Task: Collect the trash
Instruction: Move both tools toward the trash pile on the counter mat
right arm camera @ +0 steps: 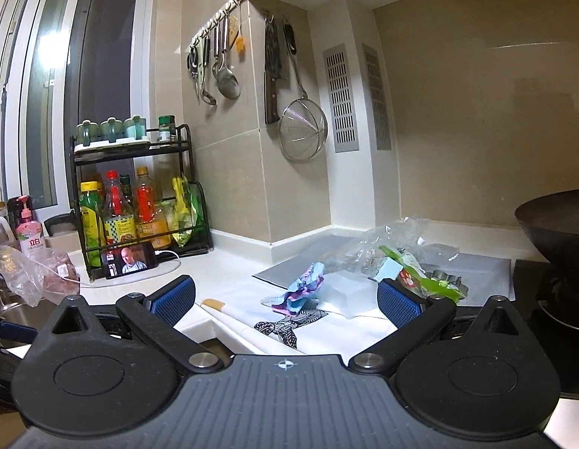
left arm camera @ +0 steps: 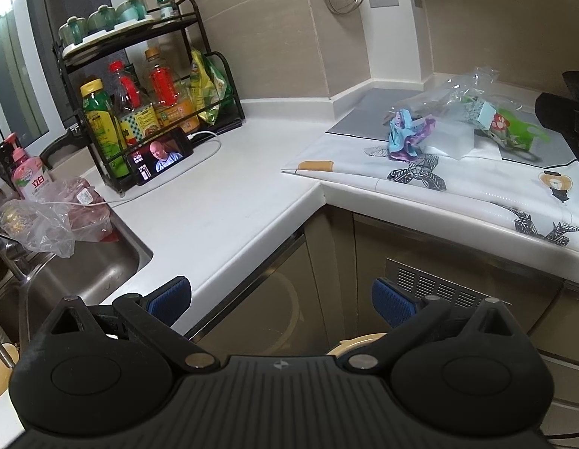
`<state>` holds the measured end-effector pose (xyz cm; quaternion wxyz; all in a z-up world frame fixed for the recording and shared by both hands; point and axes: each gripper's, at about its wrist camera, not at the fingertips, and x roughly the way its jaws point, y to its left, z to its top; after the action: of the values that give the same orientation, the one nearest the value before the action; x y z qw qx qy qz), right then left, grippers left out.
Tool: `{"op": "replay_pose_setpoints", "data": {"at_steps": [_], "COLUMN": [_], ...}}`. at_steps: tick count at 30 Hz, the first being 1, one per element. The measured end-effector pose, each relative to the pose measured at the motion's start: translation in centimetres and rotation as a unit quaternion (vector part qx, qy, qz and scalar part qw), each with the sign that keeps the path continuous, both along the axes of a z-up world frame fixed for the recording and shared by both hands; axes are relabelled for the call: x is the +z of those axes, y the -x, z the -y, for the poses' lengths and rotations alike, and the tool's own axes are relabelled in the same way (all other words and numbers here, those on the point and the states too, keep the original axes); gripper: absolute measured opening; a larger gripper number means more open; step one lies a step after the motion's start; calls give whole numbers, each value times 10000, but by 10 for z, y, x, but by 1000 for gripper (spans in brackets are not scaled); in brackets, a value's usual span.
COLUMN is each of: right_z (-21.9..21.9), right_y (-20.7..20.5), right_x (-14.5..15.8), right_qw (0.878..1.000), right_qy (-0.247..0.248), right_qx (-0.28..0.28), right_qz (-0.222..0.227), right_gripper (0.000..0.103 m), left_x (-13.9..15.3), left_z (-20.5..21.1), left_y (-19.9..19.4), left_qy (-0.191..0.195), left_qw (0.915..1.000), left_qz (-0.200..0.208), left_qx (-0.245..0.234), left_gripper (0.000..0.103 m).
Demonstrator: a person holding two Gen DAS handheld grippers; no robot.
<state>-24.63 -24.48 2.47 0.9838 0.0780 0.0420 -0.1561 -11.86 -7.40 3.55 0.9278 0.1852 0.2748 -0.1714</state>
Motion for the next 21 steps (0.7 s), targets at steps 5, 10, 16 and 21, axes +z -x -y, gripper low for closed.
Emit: {"op": "replay_pose_setpoints", "data": {"at_steps": [5, 10, 16, 21], "right_z": [-1, 3, 24, 59], "right_y": [-7, -13, -18, -36], "right_x": [3, -4, -12, -18], "right_qw": [9999, 10000, 9981, 9952], "right_qy": [55, -33, 332, 258], "right_qx": [81, -6, -522, -931], "right_qz": [-43, -14, -51, -143], "right_gripper": [103, 103, 103, 103], "left_x": [-1, -1, -2, 1], "left_z": [-3, -2, 14, 27], "left_y": [-2, -7, -20, -27], "left_qy": [0, -39, -30, -68], "left_qw": [10000, 10000, 10000, 9998], "left_qz": [1, 33, -56, -9], "left_qx": [77, 82, -40, -166], "left_gripper": [103, 103, 103, 103]}}
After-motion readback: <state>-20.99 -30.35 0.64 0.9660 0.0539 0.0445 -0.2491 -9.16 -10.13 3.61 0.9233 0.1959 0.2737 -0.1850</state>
